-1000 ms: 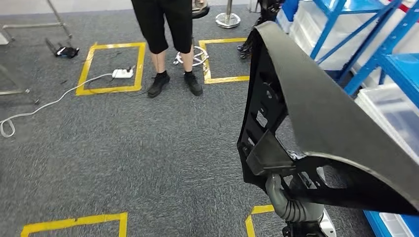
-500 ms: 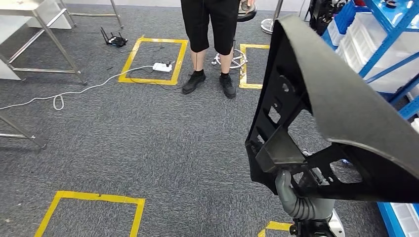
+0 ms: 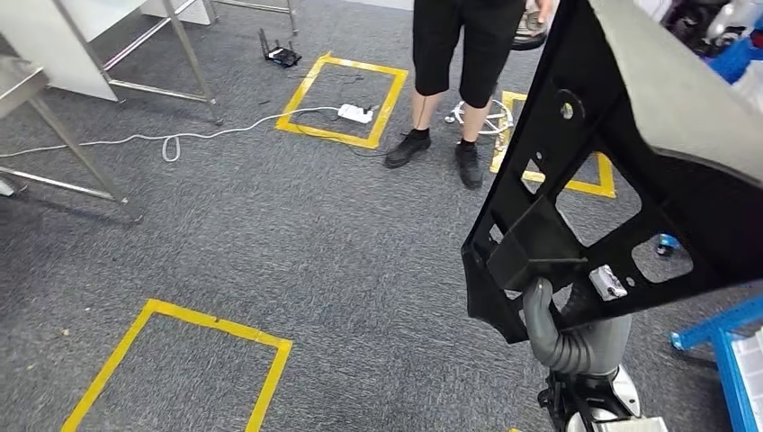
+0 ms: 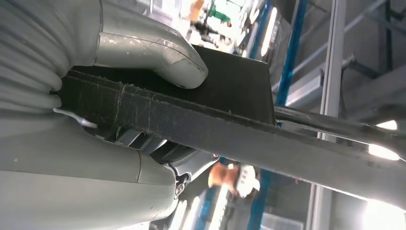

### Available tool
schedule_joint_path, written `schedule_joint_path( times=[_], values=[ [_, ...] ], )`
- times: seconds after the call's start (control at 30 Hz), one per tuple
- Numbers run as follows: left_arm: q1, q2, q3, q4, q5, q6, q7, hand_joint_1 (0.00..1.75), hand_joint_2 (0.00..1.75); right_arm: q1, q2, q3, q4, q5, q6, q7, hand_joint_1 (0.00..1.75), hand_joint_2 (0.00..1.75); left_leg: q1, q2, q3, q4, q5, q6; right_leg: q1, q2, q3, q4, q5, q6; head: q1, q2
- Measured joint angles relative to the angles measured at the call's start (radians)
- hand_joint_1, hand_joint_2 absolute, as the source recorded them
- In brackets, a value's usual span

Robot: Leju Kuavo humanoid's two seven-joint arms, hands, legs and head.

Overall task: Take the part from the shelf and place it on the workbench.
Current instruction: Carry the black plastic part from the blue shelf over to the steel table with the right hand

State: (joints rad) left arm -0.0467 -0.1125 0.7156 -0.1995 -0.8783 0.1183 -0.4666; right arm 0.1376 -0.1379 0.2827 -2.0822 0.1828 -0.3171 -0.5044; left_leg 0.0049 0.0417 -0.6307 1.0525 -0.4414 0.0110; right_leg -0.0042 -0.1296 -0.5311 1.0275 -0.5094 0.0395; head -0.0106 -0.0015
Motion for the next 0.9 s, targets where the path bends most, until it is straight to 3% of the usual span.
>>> schedule_joint_path(
  times=[0.07, 0.1, 0.17, 0.2, 0.23, 0.27, 0.33, 0.4, 0.47, 0.5, 0.57, 0.6, 0.63, 0.7, 0.73, 0.77, 0.83, 0.9],
  values=[
    [-0.001, 0.000, 0.000, 0.000, -0.003, 0.000, 0.000, 0.00, 1.75, -0.014, 0.002, -0.017, 0.015, -0.004, 0.013, 0.012, 1.75, 1.75, 0.005, -0.027, -0.002, -0.004, 0.006, 0.014, -0.004, 0.064, -0.028, 0.061, -0.035, 0.002, 0.002, 0.000],
    [-0.002, -0.001, 0.000, 0.000, -0.006, 0.000, 0.000, 0.00, 1.75, -0.018, 0.002, -0.026, 0.023, -0.005, 0.019, 0.018, 1.75, 1.75, 0.006, -0.041, -0.005, -0.004, 0.009, 0.018, -0.005, 0.097, -0.057, 0.121, -0.062, -0.002, 0.004, 0.000],
    [-0.004, -0.001, 0.000, 0.000, -0.010, 0.000, 0.000, 0.00, 1.75, -0.023, 0.002, -0.042, 0.042, -0.007, 0.032, 0.030, 1.75, 1.75, 0.006, -0.072, -0.012, -0.003, 0.013, 0.025, -0.006, 0.120, -0.122, 0.244, -0.105, -0.007, 0.005, 0.000],
    [-0.004, -0.001, 0.000, 0.000, -0.012, 0.000, 0.000, 0.00, 1.75, -0.026, 0.002, -0.047, 0.053, -0.007, 0.037, 0.037, 1.75, 1.75, 0.006, -0.090, -0.014, -0.003, 0.016, 0.026, -0.008, 0.123, -0.138, 0.271, -0.108, -0.004, 0.005, 0.000],
    [-0.003, -0.001, 0.000, 0.000, -0.012, 0.000, 0.000, 0.00, 1.75, -0.029, 0.002, -0.051, 0.062, -0.007, 0.041, 0.041, 1.75, 1.75, 0.006, -0.107, -0.016, -0.003, 0.018, 0.025, -0.010, 0.125, -0.136, 0.259, -0.095, 0.003, 0.005, 0.000],
    [-0.003, -0.001, 0.000, 0.000, -0.012, 0.000, 0.000, 0.00, 1.75, -0.032, 0.002, -0.055, 0.070, -0.007, 0.044, 0.044, 1.75, 1.75, 0.007, -0.123, -0.017, -0.003, 0.021, 0.023, -0.012, 0.132, -0.114, 0.210, -0.070, 0.011, 0.005, 0.000],
    [-0.002, -0.002, 0.000, 0.000, -0.012, 0.000, -0.001, 0.00, 1.75, -0.041, 0.003, -0.060, 0.080, -0.008, 0.049, 0.050, 1.75, 1.75, 0.006, -0.152, -0.019, -0.001, 0.025, 0.015, -0.018, 0.172, -0.052, 0.079, -0.019, 0.021, 0.006, 0.000],
    [-0.002, -0.002, 0.000, 0.000, -0.012, -0.001, -0.003, 0.00, 1.75, -0.048, 0.003, -0.065, 0.090, -0.008, 0.056, 0.062, 1.75, 1.75, 0.003, -0.174, -0.024, -0.003, 0.031, 0.002, -0.019, 0.197, -0.022, 0.012, 0.003, 0.014, 0.005, 0.000],
    [0.002, -0.002, 0.001, 0.000, -0.012, -0.001, -0.007, 0.00, 1.75, -0.053, 0.003, -0.068, 0.101, -0.009, 0.063, 0.075, 1.75, 1.75, 0.004, -0.191, -0.029, -0.009, 0.040, -0.012, -0.017, 0.179, -0.019, 0.007, 0.010, -0.002, 0.005, 0.000],
    [0.005, -0.002, 0.001, 0.000, -0.012, -0.001, -0.009, 0.00, 1.75, -0.056, 0.003, -0.070, 0.107, -0.010, 0.066, 0.080, 1.75, 1.75, 0.003, -0.181, -0.032, -0.006, 0.038, -0.017, -0.019, 0.168, -0.016, 0.005, 0.014, -0.008, 0.004, 0.000],
    [0.007, -0.001, 0.001, 0.000, -0.012, -0.002, -0.013, 0.00, 1.75, -0.061, 0.004, -0.074, 0.115, -0.013, 0.070, 0.088, 1.75, 1.75, 0.001, -0.126, -0.057, 0.047, 0.003, -0.024, -0.023, 0.142, -0.015, 0.002, 0.019, -0.023, -0.002, 0.000],
    [0.006, -0.001, 0.001, 0.000, -0.012, -0.003, -0.014, 0.00, 1.75, -0.061, 0.005, -0.076, 0.119, -0.015, 0.072, 0.091, 1.75, 1.75, 0.000, -0.090, -0.080, 0.102, -0.031, -0.026, -0.021, 0.128, -0.014, 0.002, 0.019, -0.027, -0.005, 0.000],
    [0.005, -0.002, 0.001, 0.000, -0.012, -0.003, -0.015, 0.00, 1.75, -0.061, 0.005, -0.079, 0.122, -0.015, 0.072, 0.093, 1.75, 1.75, 0.001, -0.069, -0.109, 0.168, -0.065, -0.029, -0.018, 0.114, -0.014, 0.002, 0.019, -0.032, -0.008, 0.000],
    [0.004, -0.003, 0.001, 0.000, -0.013, -0.004, -0.015, 0.00, 1.75, -0.062, 0.005, -0.082, 0.131, -0.016, 0.074, 0.098, 1.75, 1.75, 0.004, -0.055, -0.147, 0.259, -0.097, -0.032, -0.014, 0.084, -0.014, 0.002, 0.017, -0.034, -0.008, 0.000],
    [0.004, -0.003, 0.001, 0.000, -0.013, -0.004, -0.015, 0.00, 1.75, -0.063, 0.005, -0.083, 0.136, -0.016, 0.074, 0.099, 1.75, 1.75, 0.005, -0.051, -0.141, 0.256, -0.087, -0.032, -0.013, 0.069, -0.013, 0.002, 0.016, -0.035, -0.008, 0.000],
    [0.004, -0.003, 0.002, 0.000, -0.013, -0.005, -0.015, 0.00, 1.75, -0.065, 0.006, -0.083, 0.140, -0.016, 0.075, 0.100, 1.75, 1.75, 0.005, -0.044, -0.116, 0.215, -0.063, -0.030, -0.012, 0.056, -0.011, 0.003, 0.014, -0.035, -0.008, 0.000],
    [0.002, -0.002, 0.002, 0.000, -0.012, -0.005, -0.015, 0.00, 1.75, -0.070, 0.007, -0.085, 0.147, -0.016, 0.078, 0.101, 1.75, 1.75, -0.002, 0.005, -0.042, 0.085, -0.014, -0.020, -0.006, 0.033, -0.006, 0.004, 0.009, -0.031, -0.009, 0.000],
    [-0.001, -0.001, 0.002, 0.000, -0.012, -0.005, -0.015, 0.00, 1.75, -0.076, 0.008, -0.087, 0.153, -0.016, 0.081, 0.101, 1.75, 1.75, -0.012, 0.038, -0.005, 0.011, 0.002, -0.008, 0.002, 0.010, -0.002, 0.004, 0.003, -0.024, -0.006, 0.000]
  ],
)
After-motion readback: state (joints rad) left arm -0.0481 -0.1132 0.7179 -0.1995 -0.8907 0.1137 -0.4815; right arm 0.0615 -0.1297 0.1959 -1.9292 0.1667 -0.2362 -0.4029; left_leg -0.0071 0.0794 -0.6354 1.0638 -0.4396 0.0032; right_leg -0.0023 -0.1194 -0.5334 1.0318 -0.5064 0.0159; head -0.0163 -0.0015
